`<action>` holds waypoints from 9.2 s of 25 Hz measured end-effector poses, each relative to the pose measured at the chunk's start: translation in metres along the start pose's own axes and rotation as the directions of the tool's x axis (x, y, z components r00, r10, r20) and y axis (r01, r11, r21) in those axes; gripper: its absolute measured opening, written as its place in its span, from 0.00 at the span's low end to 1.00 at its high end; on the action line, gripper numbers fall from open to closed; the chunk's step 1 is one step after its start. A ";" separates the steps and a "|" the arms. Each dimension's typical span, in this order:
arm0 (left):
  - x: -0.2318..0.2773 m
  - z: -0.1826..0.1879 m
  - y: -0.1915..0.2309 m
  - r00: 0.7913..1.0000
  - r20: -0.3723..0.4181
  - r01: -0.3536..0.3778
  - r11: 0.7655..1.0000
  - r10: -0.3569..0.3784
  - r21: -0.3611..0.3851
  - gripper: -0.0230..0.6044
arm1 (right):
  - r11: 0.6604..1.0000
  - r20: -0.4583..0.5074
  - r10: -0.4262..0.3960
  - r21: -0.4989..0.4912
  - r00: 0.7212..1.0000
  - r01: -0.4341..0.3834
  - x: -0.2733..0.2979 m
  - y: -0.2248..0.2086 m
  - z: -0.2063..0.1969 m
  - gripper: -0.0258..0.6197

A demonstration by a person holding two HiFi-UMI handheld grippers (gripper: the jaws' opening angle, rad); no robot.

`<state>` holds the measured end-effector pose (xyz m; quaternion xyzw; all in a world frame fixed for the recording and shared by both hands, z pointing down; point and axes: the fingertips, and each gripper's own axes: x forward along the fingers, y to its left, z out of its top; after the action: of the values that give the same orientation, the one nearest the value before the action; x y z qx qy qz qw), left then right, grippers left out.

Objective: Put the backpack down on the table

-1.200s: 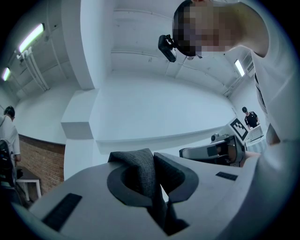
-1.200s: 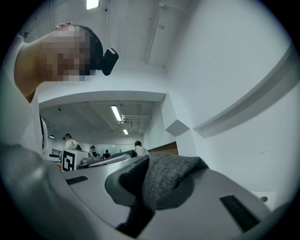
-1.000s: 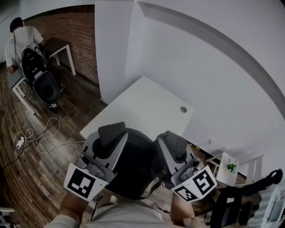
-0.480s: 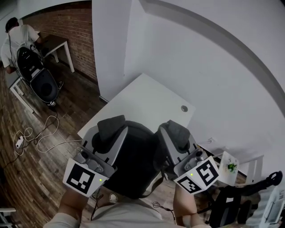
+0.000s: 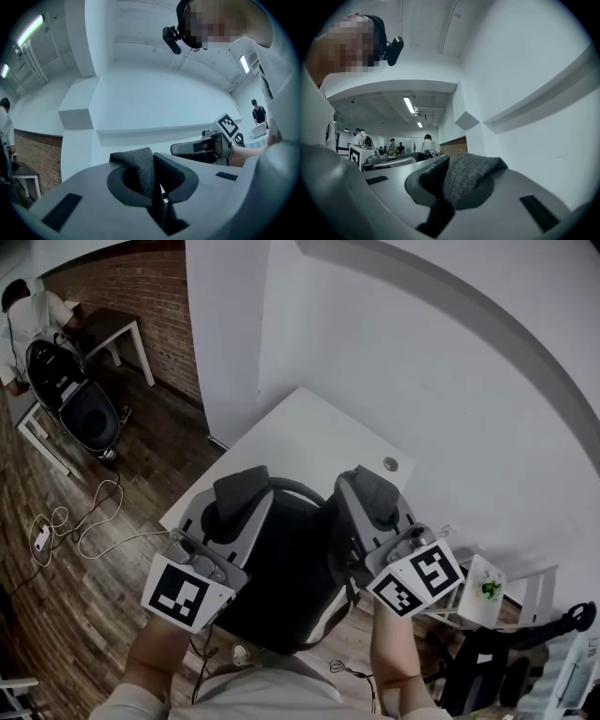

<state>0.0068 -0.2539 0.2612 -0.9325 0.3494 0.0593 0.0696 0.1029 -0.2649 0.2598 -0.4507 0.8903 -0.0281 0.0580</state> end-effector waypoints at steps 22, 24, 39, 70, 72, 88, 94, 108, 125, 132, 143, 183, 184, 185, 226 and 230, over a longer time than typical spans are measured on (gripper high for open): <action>0.084 -0.051 0.063 0.995 0.026 -0.100 0.990 0.098 0.099 0.11 | 0.992 -0.018 -0.048 -0.121 0.999 0.045 0.077 -0.096 -0.041 0.12; 0.089 -0.055 0.066 0.993 0.033 -0.114 0.988 0.112 0.107 0.11 | 0.991 -0.011 -0.052 -0.122 0.999 0.050 0.079 -0.103 -0.044 0.12; 0.135 -0.074 0.089 0.982 0.055 -0.185 0.977 0.179 0.111 0.11 | 0.976 0.019 -0.079 -0.203 0.997 0.082 0.110 -0.152 -0.048 0.12; 0.169 -0.278 0.121 0.943 -0.289 -0.155 0.987 0.163 0.049 0.12 | 0.976 -0.271 -0.156 -0.189 0.950 0.106 0.123 -0.206 -0.236 0.13; 0.168 -0.282 0.119 0.943 -0.291 -0.152 0.987 0.163 0.061 0.12 | 0.975 -0.273 -0.161 -0.194 0.948 0.110 0.122 -0.206 -0.239 0.13; 0.132 -0.348 0.103 0.886 -0.437 -0.154 0.988 0.152 0.031 0.11 | 0.986 -0.424 -0.135 -0.143 0.896 0.081 0.095 -0.191 -0.297 0.19; 0.118 -0.358 0.097 0.874 -0.463 -0.152 0.988 0.144 0.019 0.12 | 0.986 -0.480 -0.144 -0.140 0.865 0.086 0.079 -0.184 -0.323 0.25; 0.091 -0.368 0.082 0.825 -0.552 -0.148 0.989 0.121 -0.004 0.14 | 0.976 -0.563 -0.196 -0.189 0.803 0.106 0.052 -0.170 -0.342 0.34; 0.064 -0.366 0.058 0.801 -0.598 -0.103 0.991 0.034 -0.080 0.61 | 0.965 -0.568 -0.251 -0.211 0.784 0.155 0.008 -0.151 -0.334 0.42; 0.042 -0.357 0.050 0.797 -0.603 -0.115 0.989 0.036 -0.092 0.69 | 0.951 -0.510 -0.308 -0.202 0.803 0.236 -0.008 -0.142 -0.311 0.42; 0.005 -0.330 0.036 0.811 -0.582 -0.131 0.988 0.059 -0.082 0.69 | 0.932 -0.477 -0.361 -0.201 0.802 0.300 -0.038 -0.111 -0.291 0.42; -0.070 -0.131 -0.001 0.940 -0.244 -0.257 0.965 0.238 -0.047 0.06 | 0.930 -0.188 -0.343 -0.207 0.921 0.304 -0.076 0.013 -0.122 0.11; -0.071 -0.124 -0.002 0.944 -0.228 -0.254 0.966 0.238 -0.044 0.06 | 0.933 -0.167 -0.328 -0.212 0.930 0.291 -0.076 0.020 -0.111 0.11; -0.072 -0.117 -0.002 0.948 -0.212 -0.250 0.968 0.236 -0.039 0.06 | 0.935 -0.147 -0.315 -0.216 0.938 0.280 -0.076 0.026 -0.101 0.11; -0.187 0.010 -0.032 0.968 0.007 -0.249 0.968 0.250 -0.014 0.06 | 0.949 0.074 -0.216 -0.217 0.974 0.227 -0.147 0.118 -0.019 0.11; -0.193 0.007 -0.032 0.968 -0.003 -0.251 0.968 0.251 -0.019 0.06 | 0.952 0.065 -0.219 -0.205 0.973 0.228 -0.146 0.123 -0.023 0.11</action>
<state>-0.1172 -0.1051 0.2879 -0.8814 0.4641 0.0705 0.0524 0.0876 -0.0742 0.2818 -0.5528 0.8300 0.0696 0.0247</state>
